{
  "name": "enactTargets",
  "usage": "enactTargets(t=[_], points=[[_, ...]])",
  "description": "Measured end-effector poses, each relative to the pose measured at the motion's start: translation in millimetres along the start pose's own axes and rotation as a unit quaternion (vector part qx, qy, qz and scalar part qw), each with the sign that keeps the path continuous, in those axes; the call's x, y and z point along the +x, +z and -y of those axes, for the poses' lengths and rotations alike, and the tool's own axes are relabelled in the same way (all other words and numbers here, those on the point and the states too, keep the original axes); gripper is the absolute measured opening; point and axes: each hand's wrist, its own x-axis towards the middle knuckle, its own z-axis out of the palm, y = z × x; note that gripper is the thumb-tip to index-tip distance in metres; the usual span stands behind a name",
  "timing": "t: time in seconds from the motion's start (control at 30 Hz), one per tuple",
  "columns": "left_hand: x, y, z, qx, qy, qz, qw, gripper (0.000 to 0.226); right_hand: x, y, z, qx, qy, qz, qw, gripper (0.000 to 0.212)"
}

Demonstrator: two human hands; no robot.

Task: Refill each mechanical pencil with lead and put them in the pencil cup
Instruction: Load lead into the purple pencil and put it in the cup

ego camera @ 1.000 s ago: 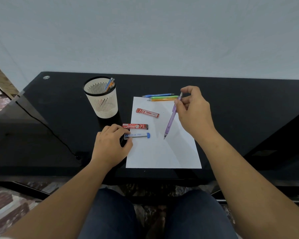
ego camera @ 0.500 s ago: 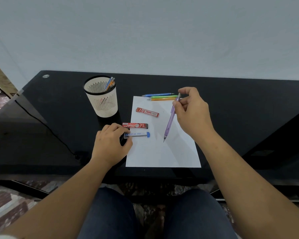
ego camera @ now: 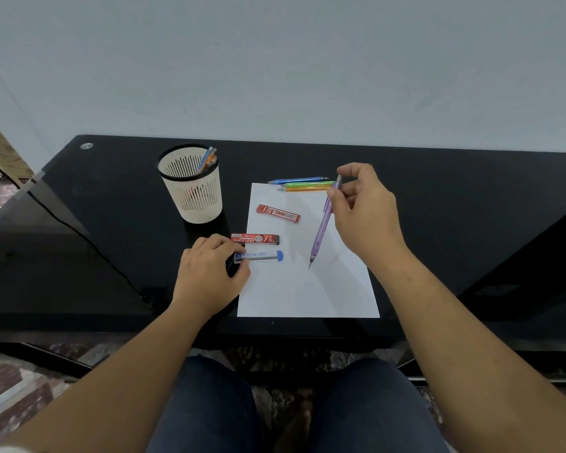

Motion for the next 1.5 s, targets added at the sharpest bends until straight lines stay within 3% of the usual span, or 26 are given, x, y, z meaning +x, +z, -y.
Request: enactTargets(t=[0.3, 0.5, 0.73, 1.03, 1.5], points=[[0, -1, 0, 0.0, -0.001, 0.004, 1.0, 0.021, -1, -1, 3, 0.0, -0.009, -0.009, 1.0, 0.032], [0, 1, 1, -0.008, 0.005, -0.004, 1.0, 0.02, -3, -1, 0, 0.006, -0.002, -0.015, 1.0, 0.024], [0, 2, 3, -0.015, 0.008, -0.004, 1.0, 0.024, -6, -1, 0, 0.033, -0.024, -0.033, 0.999, 0.04], [-2, -3, 1, -0.012, 0.017, 0.01, 1.0, 0.035, -16, -7, -4, 0.071, 0.003, -0.096, 0.993, 0.026], [25, -90, 63, 0.094, 0.021, -0.076, 0.992, 0.034, 21, 27, 40, 0.094, -0.051, -0.072, 0.992, 0.019]])
